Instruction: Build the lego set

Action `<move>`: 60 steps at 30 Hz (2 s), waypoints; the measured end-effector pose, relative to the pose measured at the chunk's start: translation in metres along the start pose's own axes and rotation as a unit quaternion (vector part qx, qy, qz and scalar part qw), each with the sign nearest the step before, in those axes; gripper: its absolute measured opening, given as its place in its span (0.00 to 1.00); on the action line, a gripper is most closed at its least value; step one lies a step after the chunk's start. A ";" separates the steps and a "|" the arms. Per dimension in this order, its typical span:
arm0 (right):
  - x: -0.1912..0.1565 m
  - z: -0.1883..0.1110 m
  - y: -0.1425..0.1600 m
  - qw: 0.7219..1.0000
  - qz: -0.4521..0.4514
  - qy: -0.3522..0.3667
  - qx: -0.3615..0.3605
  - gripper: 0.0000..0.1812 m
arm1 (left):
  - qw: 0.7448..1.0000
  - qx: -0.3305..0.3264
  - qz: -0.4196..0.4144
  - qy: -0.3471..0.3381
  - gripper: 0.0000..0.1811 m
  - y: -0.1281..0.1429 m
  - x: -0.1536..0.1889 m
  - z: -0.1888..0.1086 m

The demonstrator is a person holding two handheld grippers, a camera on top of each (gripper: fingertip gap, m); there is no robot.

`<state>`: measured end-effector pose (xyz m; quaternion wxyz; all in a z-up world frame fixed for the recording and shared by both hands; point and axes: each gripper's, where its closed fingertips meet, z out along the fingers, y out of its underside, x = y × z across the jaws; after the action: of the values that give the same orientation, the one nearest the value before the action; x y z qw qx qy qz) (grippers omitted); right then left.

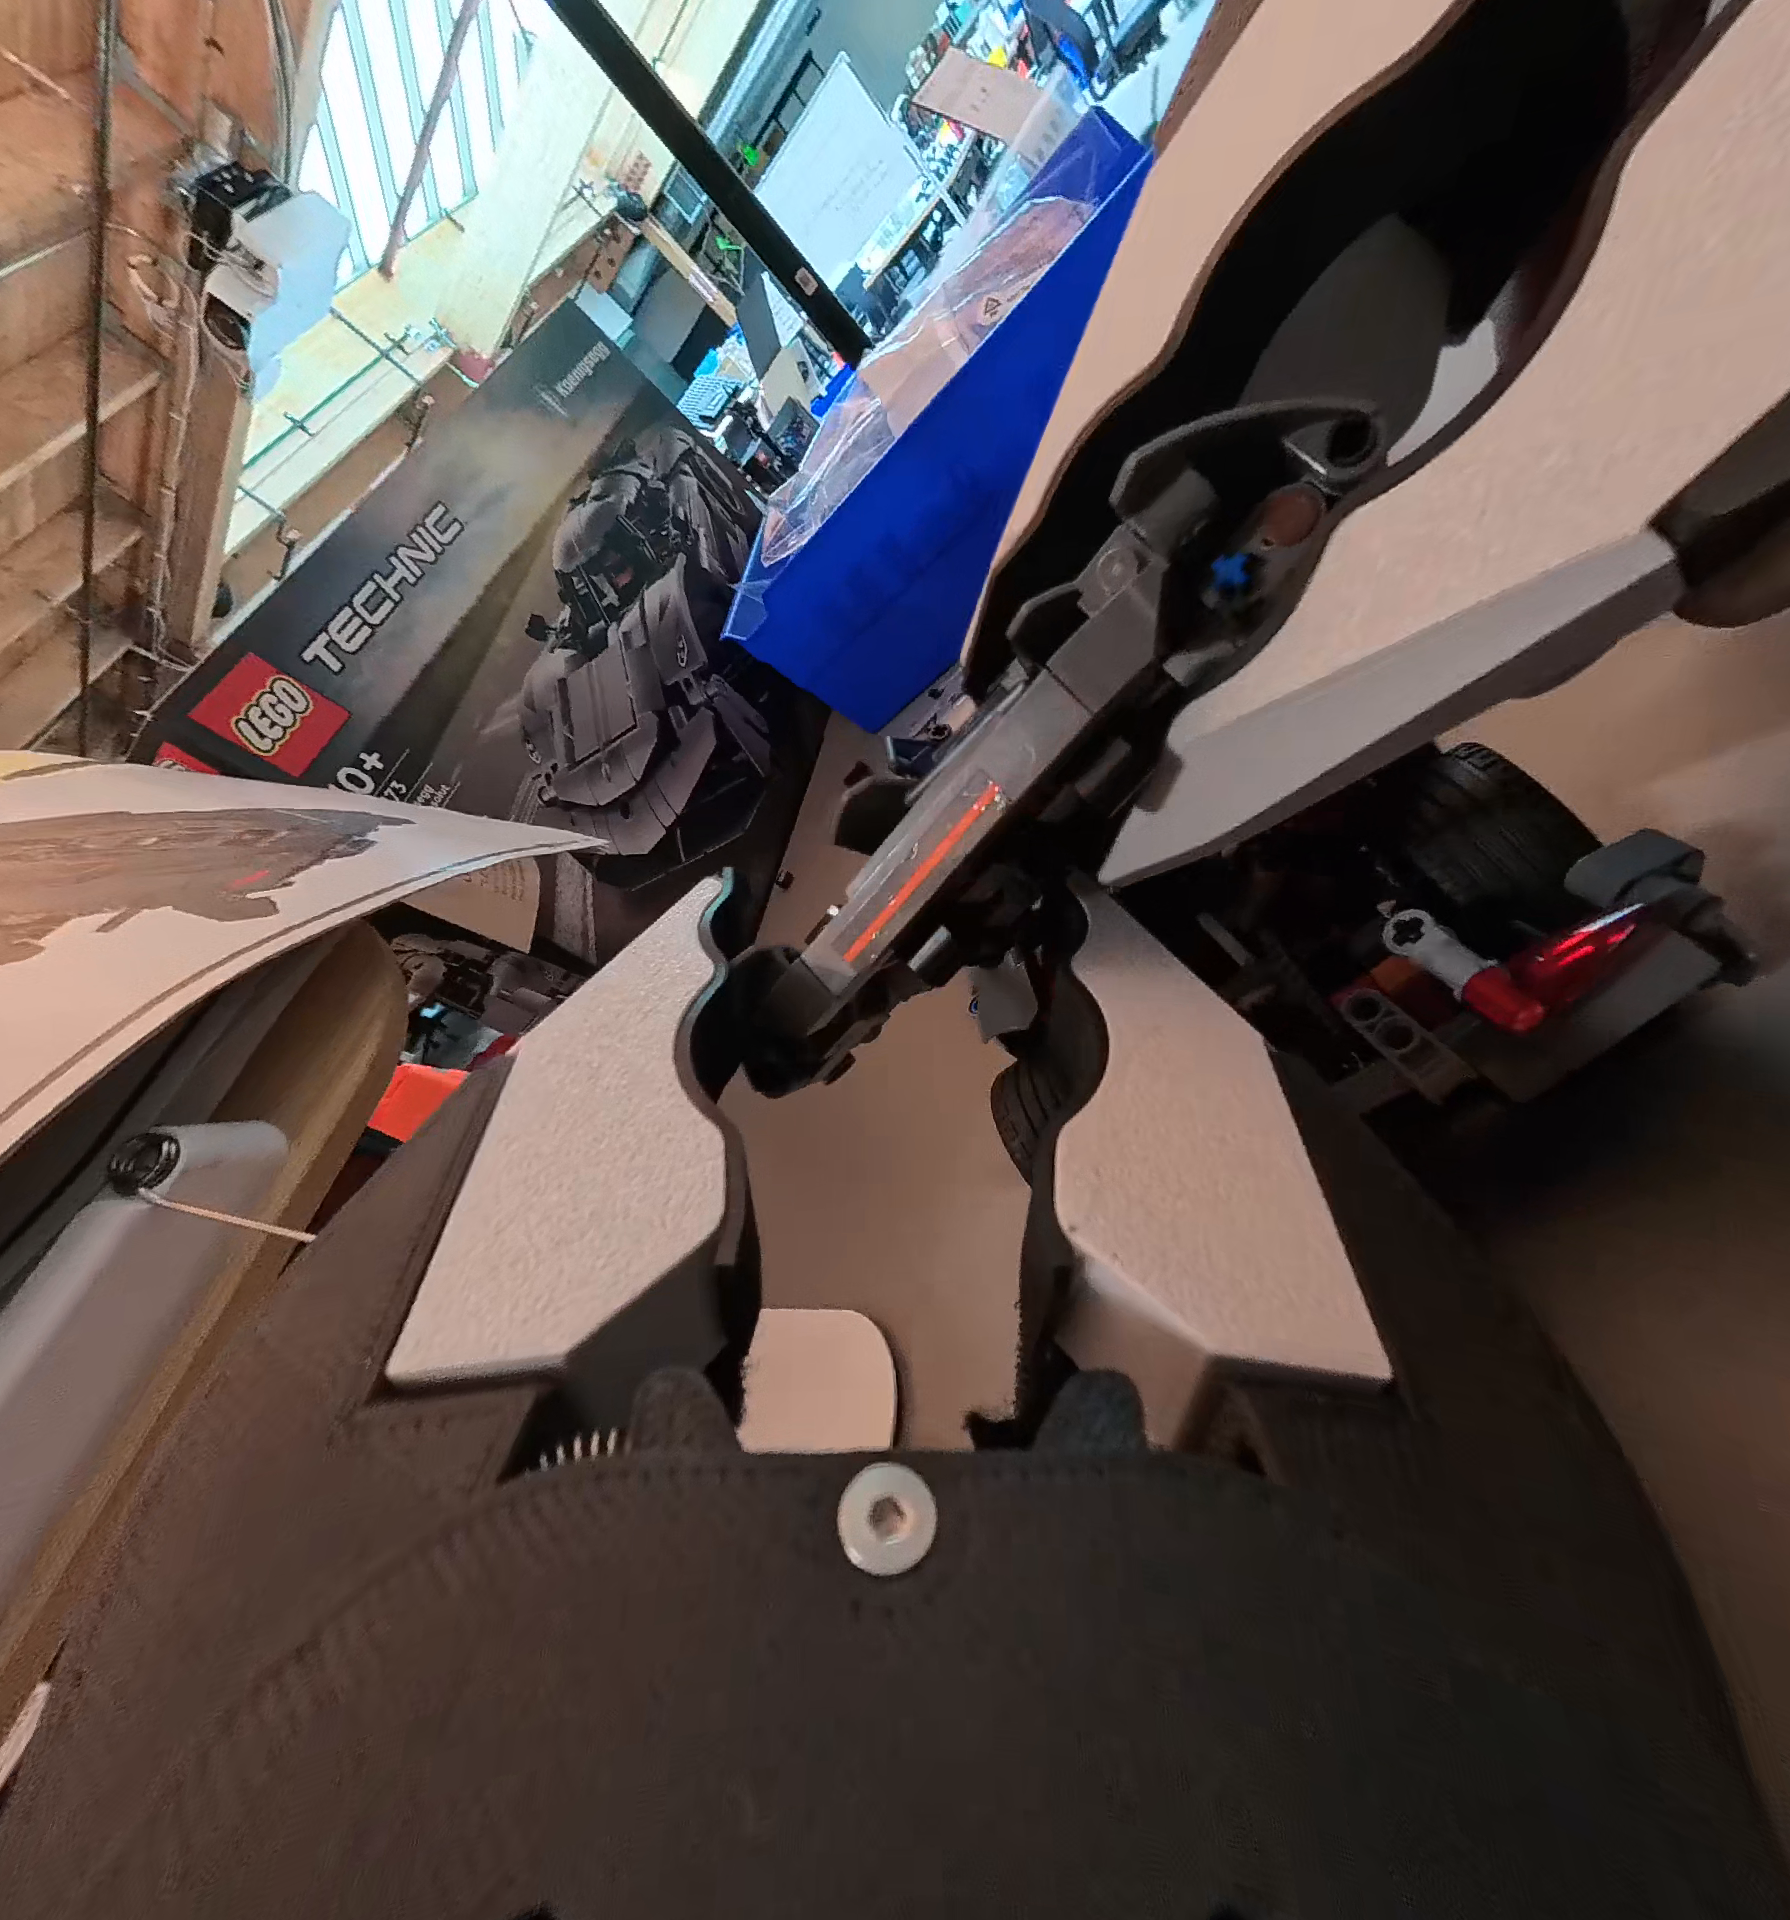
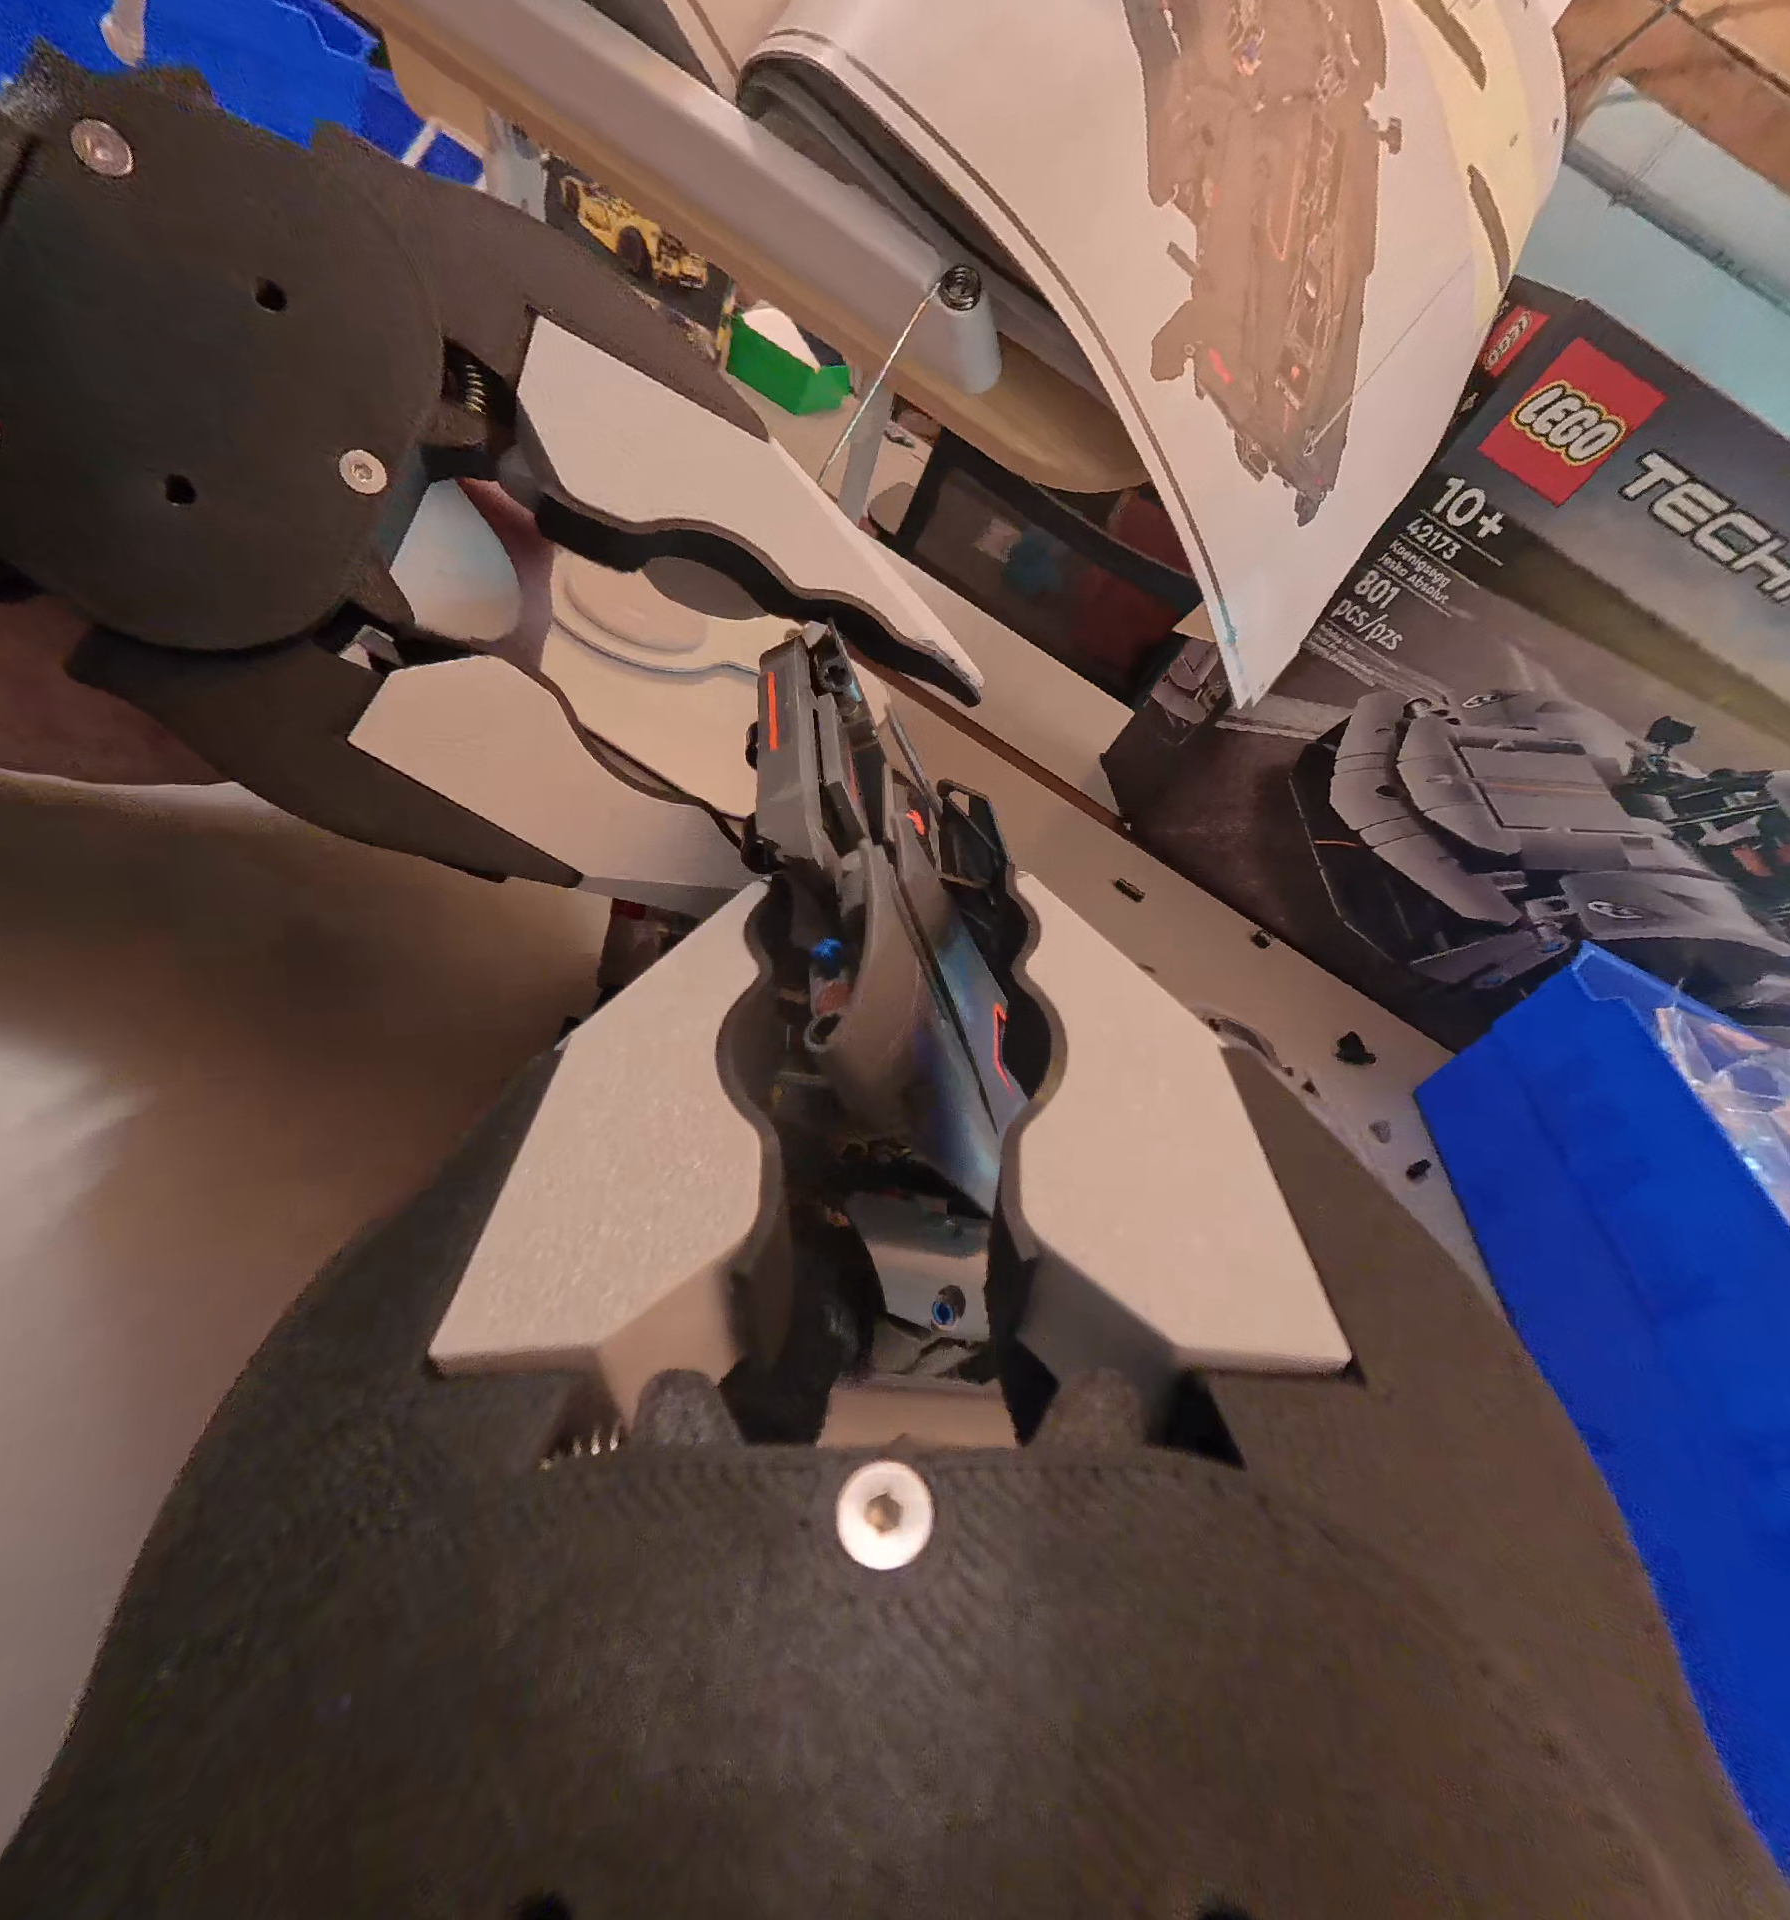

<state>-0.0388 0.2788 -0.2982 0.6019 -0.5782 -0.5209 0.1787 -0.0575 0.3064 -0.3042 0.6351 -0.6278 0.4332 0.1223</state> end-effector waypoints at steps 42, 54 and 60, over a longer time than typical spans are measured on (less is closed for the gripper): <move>0.000 0.005 0.023 0.984 0.011 -0.180 -0.009 0.48 | 0.999 -0.030 -0.025 0.025 0.30 0.015 0.006 0.023; 0.002 0.006 0.023 0.986 0.007 -0.169 0.001 0.45 | 0.999 -0.014 -0.036 0.030 0.27 0.013 0.007 0.019; 0.004 0.005 0.022 0.987 0.002 -0.162 0.005 0.42 | 0.996 -0.012 -0.075 0.041 0.26 0.014 0.008 0.020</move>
<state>-0.0328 0.2909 -0.3173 0.5121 -0.5392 -0.6099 0.2738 -0.0546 0.3238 -0.3233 0.6166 -0.6707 0.4088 0.0538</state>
